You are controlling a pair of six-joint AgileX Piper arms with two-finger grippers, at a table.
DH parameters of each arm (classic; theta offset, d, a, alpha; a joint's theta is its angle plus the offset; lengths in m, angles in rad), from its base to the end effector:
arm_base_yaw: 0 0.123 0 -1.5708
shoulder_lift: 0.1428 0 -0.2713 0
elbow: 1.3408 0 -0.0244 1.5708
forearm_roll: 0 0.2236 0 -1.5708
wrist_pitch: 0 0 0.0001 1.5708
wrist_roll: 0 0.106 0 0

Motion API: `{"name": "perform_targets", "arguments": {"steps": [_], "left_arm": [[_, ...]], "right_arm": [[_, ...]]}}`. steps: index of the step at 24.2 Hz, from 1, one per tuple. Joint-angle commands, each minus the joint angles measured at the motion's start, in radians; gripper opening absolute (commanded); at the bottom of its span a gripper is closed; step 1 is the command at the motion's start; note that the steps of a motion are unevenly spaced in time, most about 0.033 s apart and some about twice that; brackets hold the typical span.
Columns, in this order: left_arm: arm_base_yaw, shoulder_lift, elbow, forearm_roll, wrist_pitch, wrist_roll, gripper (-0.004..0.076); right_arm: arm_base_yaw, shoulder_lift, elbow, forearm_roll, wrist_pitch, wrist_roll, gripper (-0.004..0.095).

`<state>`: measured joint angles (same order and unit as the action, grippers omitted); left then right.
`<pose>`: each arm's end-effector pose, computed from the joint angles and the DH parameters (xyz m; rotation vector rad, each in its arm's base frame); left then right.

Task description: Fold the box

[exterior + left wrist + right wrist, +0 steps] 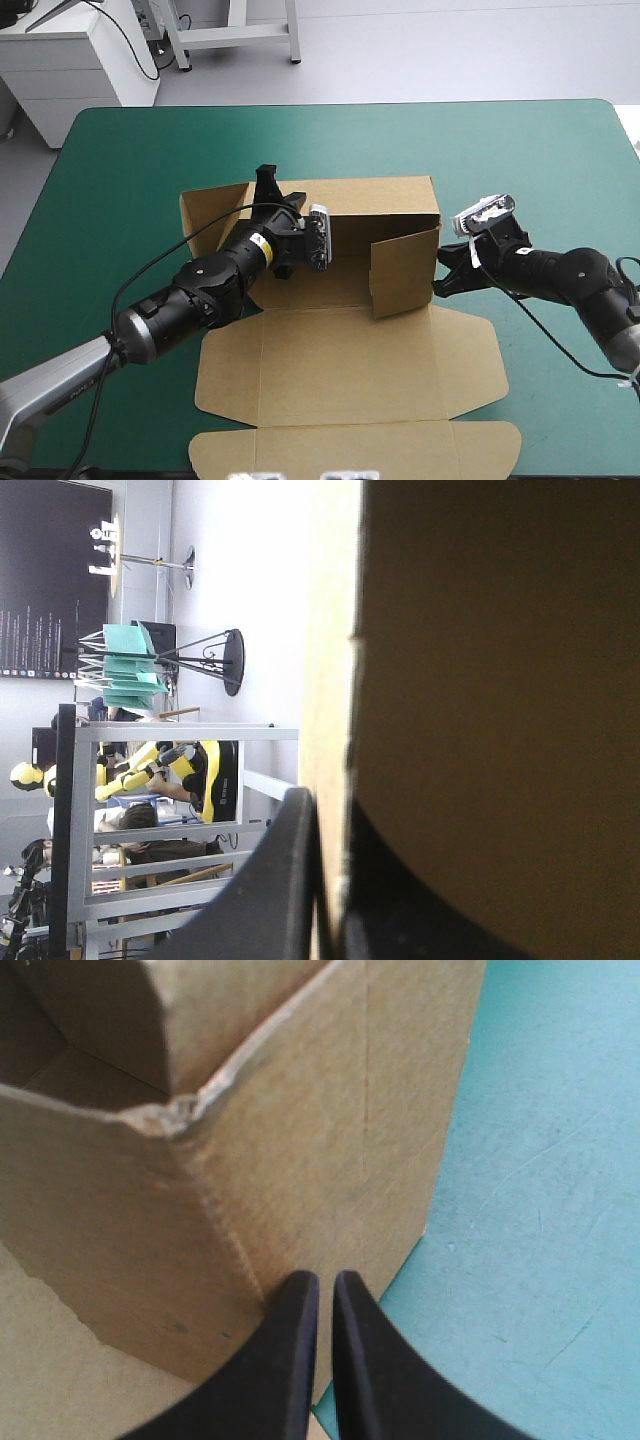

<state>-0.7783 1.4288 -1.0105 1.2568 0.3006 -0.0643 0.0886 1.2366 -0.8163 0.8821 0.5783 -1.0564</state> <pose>0.2433 -0.1978 0.3026 1.5649 1.2773 0.5409 0.2346 0.0658 0.2754 -0.6096 2.1635 0.4060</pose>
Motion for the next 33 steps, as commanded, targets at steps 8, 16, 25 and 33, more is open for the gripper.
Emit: {"name": "perform_targets", "arguments": {"steps": [8,16,25,33], "left_arm": [[0.001,-0.021,-0.012,-0.014,0.041,-0.016,-0.0008],[0.001,-0.016,-0.012,-0.014,0.061,-0.031,-0.0008],[0.001,-0.011,-0.012,-0.014,0.034,-0.067,-0.0008],[-0.001,-0.009,-0.012,-0.018,0.007,-0.155,-0.0008]], "right_arm": [[-0.004,-0.074,-0.022,-0.064,0.077,-0.017,0.0448],[-0.004,-0.080,-0.024,-0.105,0.183,-0.007,0.0448],[0.000,0.043,-0.024,0.085,0.156,-0.146,0.0675],[0.069,0.052,-0.056,0.073,0.058,-0.151,0.0675]]}}
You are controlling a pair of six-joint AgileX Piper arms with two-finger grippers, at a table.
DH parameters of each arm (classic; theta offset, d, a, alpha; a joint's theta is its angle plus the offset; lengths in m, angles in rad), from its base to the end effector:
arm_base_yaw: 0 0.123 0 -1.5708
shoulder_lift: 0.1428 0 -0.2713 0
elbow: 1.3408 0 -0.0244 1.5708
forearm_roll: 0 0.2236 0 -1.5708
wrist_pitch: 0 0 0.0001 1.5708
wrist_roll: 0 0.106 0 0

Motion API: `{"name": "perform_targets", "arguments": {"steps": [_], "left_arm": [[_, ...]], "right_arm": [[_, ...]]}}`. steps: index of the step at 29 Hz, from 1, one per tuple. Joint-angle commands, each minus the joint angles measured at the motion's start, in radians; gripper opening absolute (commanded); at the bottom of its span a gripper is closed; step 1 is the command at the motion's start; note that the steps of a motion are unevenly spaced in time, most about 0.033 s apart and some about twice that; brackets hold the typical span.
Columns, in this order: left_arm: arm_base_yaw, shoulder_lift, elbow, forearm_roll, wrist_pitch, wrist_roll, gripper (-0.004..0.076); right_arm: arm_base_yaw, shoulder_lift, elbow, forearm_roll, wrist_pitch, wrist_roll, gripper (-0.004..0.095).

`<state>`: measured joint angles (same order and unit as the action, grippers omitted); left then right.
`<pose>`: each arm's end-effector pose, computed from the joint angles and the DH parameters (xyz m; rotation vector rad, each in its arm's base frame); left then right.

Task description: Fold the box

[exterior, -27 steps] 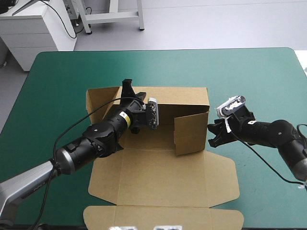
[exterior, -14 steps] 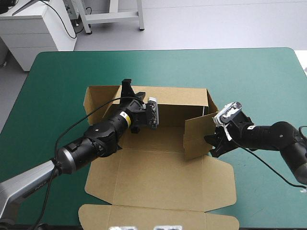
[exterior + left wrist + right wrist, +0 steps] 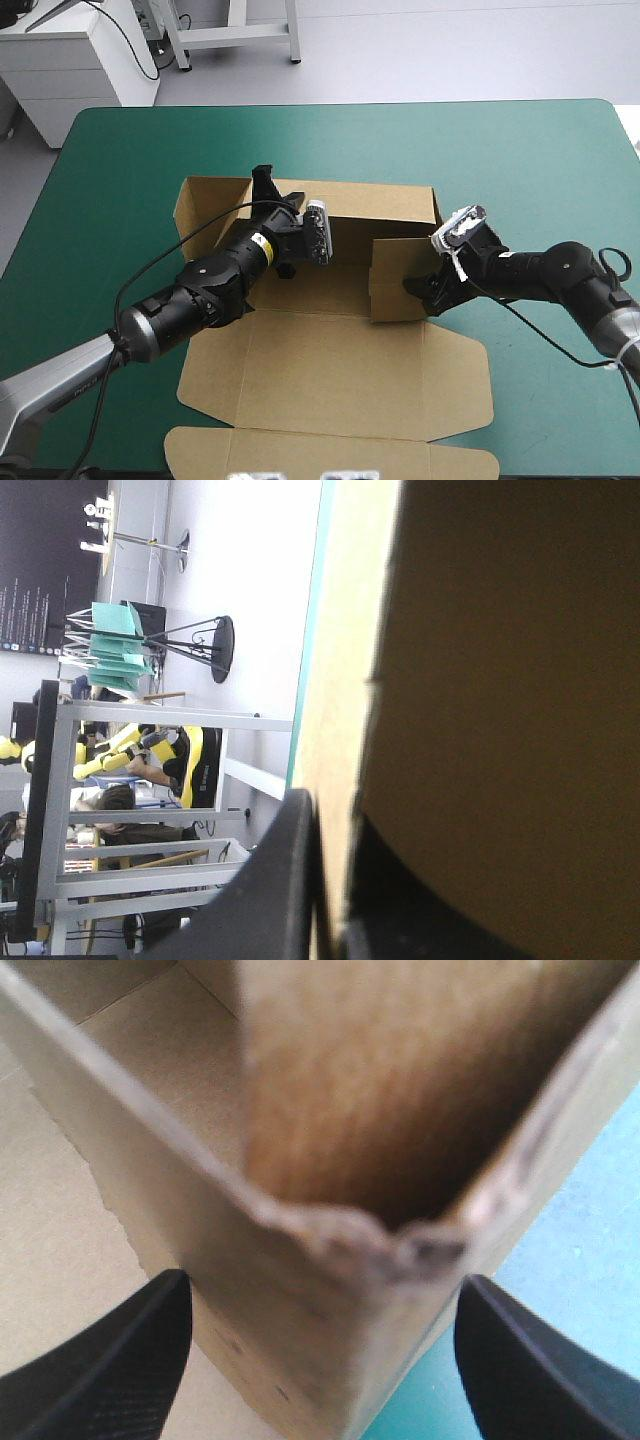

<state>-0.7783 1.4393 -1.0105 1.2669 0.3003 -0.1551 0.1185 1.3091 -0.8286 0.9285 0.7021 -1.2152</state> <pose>0.2448 -0.1992 0.2996 1.5130 1.3382 0.4908 0.2345 0.0832 0.2603 -0.8473 2.1731 0.5104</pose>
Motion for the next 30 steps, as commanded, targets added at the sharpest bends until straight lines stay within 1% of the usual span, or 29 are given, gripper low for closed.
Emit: {"name": "perform_targets", "arguments": {"steps": [1,3,5,8,9,11,12,15,17,18,22,24,27,29,30], "left_arm": [[-0.001,-0.020,-0.012,-0.031,0.015,-0.064,-0.0008],[-0.001,-0.020,-0.012,-0.031,0.020,-0.064,-0.0008],[-0.001,-0.020,-0.012,-0.031,0.025,-0.064,-0.0008],[-0.001,-0.020,-0.012,-0.031,0.016,-0.064,-0.0008],[-0.001,-0.020,-0.012,-0.031,-0.005,-0.064,-0.0008],[-0.014,-0.020,-0.012,-0.031,-0.009,-0.064,-0.0008],[-0.023,-0.020,-0.012,-0.029,-0.007,-0.064,-0.0008],[-0.051,-0.020,-0.012,-0.017,0.009,-0.064,-0.0008],[-0.053,-0.020,-0.012,-0.017,0.007,-0.064,-0.0008],[-0.053,-0.020,-0.012,-0.017,0.007,-0.064,-0.0008],[-0.053,-0.020,-0.012,-0.020,0.042,-0.064,-0.0008],[-0.053,-0.020,-0.012,-0.020,0.049,-0.059,-0.0008],[-0.053,-0.020,-0.012,-0.020,0.049,-0.059,-0.0006],[-0.053,-0.022,-0.012,-0.020,0.042,-0.059,0.0012],[-0.053,-0.024,-0.012,-0.031,0.032,-0.059,0.0043]], "right_arm": [[0.066,-0.020,-0.045,-0.007,-0.109,0.035,0.0675],[0.099,-0.019,-0.052,-0.089,-0.152,0.096,0.0674],[0.129,-0.019,-0.055,-0.187,-0.171,0.193,0.0652],[0.157,-0.019,-0.055,-0.277,-0.176,0.274,0.0563],[0.169,-0.019,-0.055,-0.294,-0.191,0.292,0.0457],[0.169,-0.019,-0.056,-0.294,-0.200,0.294,0.0350],[0.169,-0.019,-0.059,-0.294,-0.205,0.303,0.0268],[0.169,-0.019,-0.067,-0.296,-0.209,0.324,0.0089],[0.169,-0.019,-0.073,-0.296,-0.200,0.324,-0.0001],[0.169,-0.019,-0.074,-0.294,-0.197,0.324,-0.0017],[0.169,-0.019,-0.079,-0.288,-0.169,0.324,-0.0018],[0.169,-0.019,-0.079,-0.288,-0.169,0.324,-0.0018],[0.169,-0.019,-0.080,-0.288,-0.181,0.363,-0.0018],[0.169,-0.019,-0.080,-0.288,-0.185,0.385,-0.0018],[0.169,-0.019,-0.080,-0.288,-0.185,0.386,-0.0018]]}}
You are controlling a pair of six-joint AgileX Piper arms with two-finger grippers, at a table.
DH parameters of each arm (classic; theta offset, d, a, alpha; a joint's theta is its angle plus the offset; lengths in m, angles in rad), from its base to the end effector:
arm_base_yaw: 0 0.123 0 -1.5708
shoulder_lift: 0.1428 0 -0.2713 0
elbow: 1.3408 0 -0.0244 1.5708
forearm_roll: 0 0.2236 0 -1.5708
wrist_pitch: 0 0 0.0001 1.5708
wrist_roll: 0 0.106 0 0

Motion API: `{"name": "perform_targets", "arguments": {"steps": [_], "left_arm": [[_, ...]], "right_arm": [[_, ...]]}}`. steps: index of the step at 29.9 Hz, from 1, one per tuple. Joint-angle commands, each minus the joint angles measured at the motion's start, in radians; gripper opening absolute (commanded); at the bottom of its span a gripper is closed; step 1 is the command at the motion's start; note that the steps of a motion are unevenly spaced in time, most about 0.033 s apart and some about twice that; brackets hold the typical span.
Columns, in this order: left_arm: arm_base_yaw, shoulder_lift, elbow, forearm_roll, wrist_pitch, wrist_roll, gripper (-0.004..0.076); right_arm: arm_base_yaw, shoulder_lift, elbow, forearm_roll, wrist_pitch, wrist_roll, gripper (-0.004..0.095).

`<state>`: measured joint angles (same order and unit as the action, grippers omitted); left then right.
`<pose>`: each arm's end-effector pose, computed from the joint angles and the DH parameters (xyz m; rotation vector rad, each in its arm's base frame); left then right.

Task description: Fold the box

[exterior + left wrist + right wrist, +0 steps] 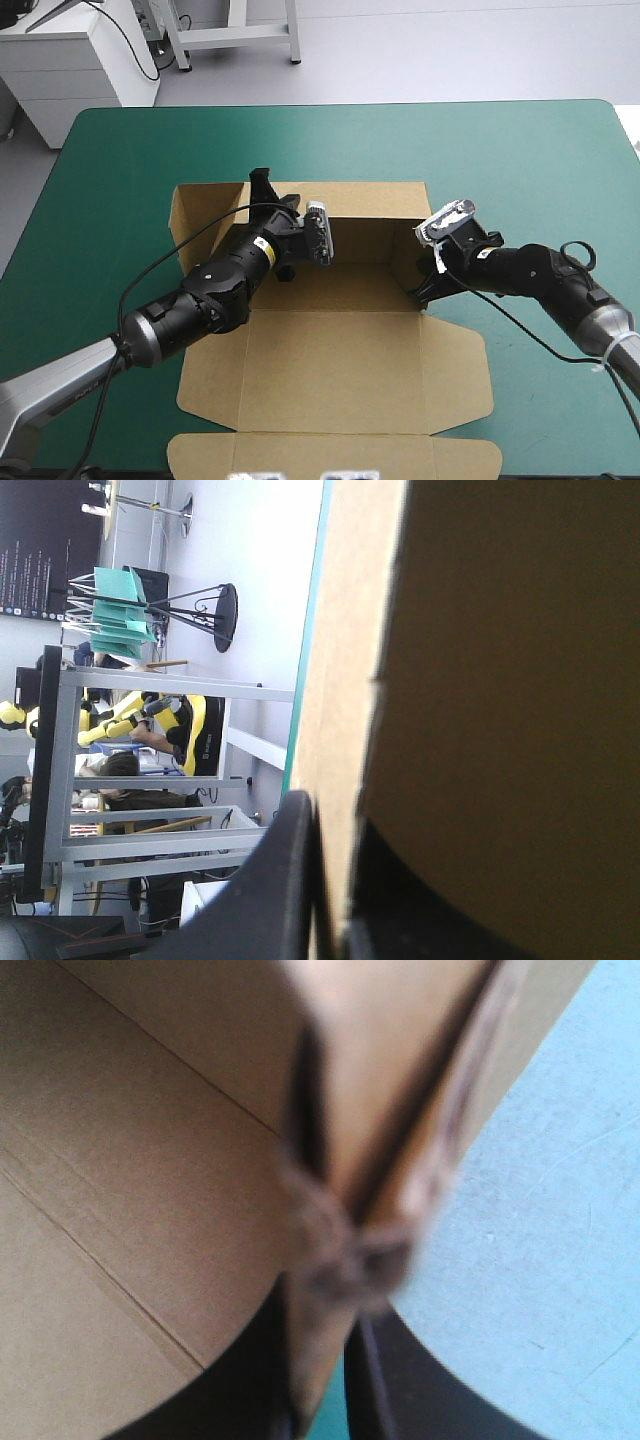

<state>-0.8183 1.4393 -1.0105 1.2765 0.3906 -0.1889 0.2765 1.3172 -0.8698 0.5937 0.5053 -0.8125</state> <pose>0.2403 -0.2001 0.2985 1.4974 1.3826 0.5336 0.2419 0.0985 0.2641 -0.7702 2.2163 0.3220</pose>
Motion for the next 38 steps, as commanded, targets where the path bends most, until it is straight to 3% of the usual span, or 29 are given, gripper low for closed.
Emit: {"name": "perform_targets", "arguments": {"steps": [1,7,9,17,23,25,27,31,34,38], "left_arm": [[-0.013,-0.024,-0.012,-0.050,-0.066,-0.025,0.0072],[-0.066,-0.042,-0.012,-0.077,-0.072,-0.025,0.0392],[-0.096,-0.054,-0.012,-0.068,-0.060,-0.024,0.0455],[-0.242,-0.115,-0.012,-0.039,0.151,-0.020,0.0463],[-0.344,-0.199,-0.012,-0.041,0.187,-0.012,0.0462],[-0.383,-0.227,-0.012,-0.041,0.202,-0.014,0.0438],[-0.421,-0.244,-0.012,-0.041,0.227,-0.012,0.0351],[-0.496,-0.264,-0.014,-0.041,0.284,0.025,0.0020],[-0.538,-0.267,-0.035,-0.053,0.328,0.081,0.0019],[-0.551,-0.267,-0.115,-0.243,0.338,0.201,0.0017]], "right_arm": [[0.011,-0.027,-0.039,0.047,0.009,-0.016,-0.0018],[0.011,-0.027,-0.039,0.047,-0.011,0.025,-0.0018],[0.011,-0.027,-0.039,0.047,-0.011,0.034,-0.0018],[0.011,-0.027,-0.039,0.043,-0.016,0.063,-0.0018],[0.011,-0.027,-0.039,0.041,-0.038,0.069,-0.0018],[0.011,-0.027,-0.039,0.041,-0.038,0.069,-0.0018],[0.011,-0.027,-0.039,0.041,-0.038,0.069,-0.0018],[0.011,-0.027,-0.039,0.041,-0.038,0.069,-0.0018],[0.011,-0.027,-0.039,0.041,-0.038,0.069,-0.0018],[0.011,-0.027,-0.039,0.041,-0.038,0.069,-0.0018]]}}
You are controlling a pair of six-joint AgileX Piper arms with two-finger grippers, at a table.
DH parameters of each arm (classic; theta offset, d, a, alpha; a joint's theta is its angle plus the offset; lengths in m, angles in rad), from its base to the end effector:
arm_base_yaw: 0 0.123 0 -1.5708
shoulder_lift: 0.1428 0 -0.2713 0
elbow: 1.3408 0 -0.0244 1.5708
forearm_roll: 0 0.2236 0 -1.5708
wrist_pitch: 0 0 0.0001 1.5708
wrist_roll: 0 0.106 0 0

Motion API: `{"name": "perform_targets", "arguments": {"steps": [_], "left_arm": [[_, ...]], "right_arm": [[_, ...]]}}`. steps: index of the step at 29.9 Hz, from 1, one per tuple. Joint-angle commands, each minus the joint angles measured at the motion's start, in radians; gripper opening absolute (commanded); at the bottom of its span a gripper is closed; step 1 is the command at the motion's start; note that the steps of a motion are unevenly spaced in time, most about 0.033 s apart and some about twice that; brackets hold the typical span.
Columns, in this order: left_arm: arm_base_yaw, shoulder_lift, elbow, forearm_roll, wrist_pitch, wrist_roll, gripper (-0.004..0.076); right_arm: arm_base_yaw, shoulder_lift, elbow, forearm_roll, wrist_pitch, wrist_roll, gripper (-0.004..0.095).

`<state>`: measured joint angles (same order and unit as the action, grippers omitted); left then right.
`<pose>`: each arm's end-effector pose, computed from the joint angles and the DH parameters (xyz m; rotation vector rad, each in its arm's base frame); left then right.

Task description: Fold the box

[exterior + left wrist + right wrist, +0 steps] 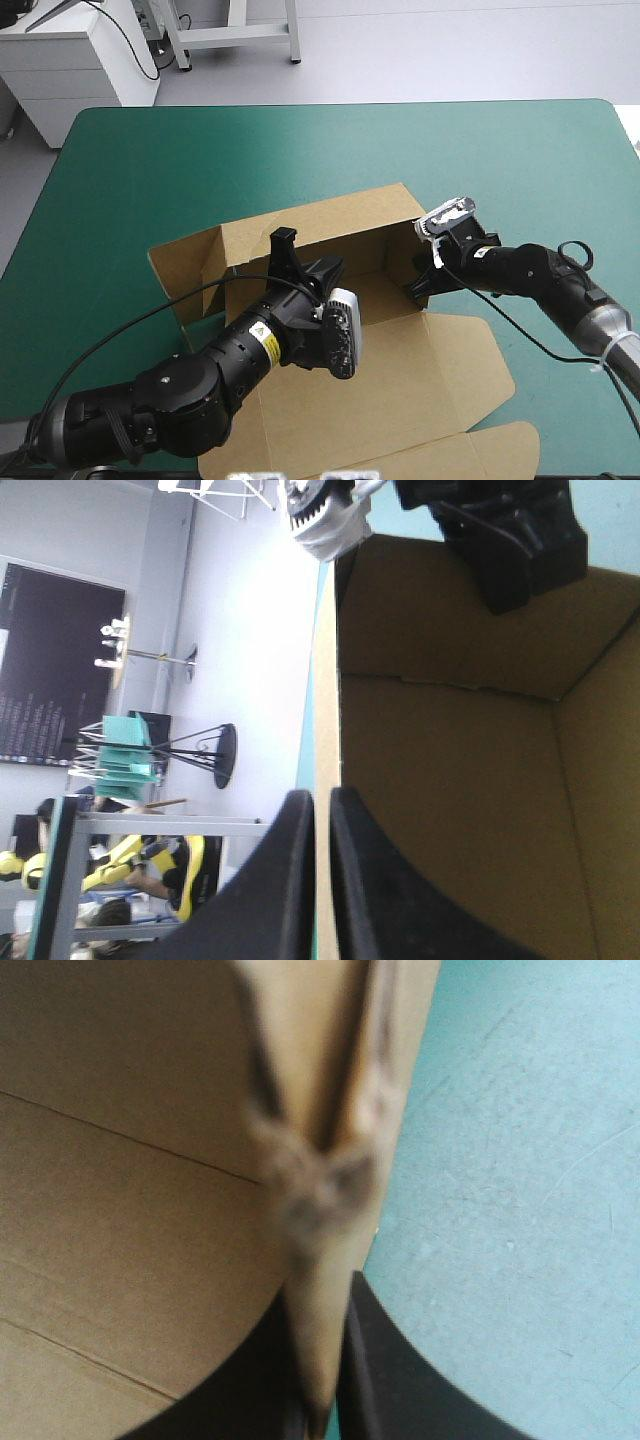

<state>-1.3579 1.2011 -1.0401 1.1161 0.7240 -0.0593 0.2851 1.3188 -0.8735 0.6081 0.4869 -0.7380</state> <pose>0.1126 -0.2218 0.3586 1.5670 1.1440 0.3598 0.2433 0.1009 0.2662 -0.6748 2.2326 0.3653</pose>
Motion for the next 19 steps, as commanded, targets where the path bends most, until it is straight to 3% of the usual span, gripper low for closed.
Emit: {"name": "perform_targets", "arguments": {"steps": [1,7,14,19], "left_arm": [[-0.009,-0.028,-0.108,-0.140,0.012,0.104,0.0017],[-0.007,-0.024,-0.297,-0.404,0.169,0.253,0.0017],[-0.007,-0.024,-0.472,-0.419,0.363,0.255,0.0017],[0.021,-0.024,-0.560,-0.419,0.408,0.241,0.0017]], "right_arm": [[0.002,-0.028,-0.035,0.026,-0.020,-0.006,-0.0018],[0.002,-0.028,-0.035,0.026,-0.020,-0.006,-0.0018],[0.002,-0.028,-0.035,0.024,-0.020,-0.007,-0.0018],[0.002,-0.028,-0.035,0.024,-0.020,-0.007,-0.0018]]}}
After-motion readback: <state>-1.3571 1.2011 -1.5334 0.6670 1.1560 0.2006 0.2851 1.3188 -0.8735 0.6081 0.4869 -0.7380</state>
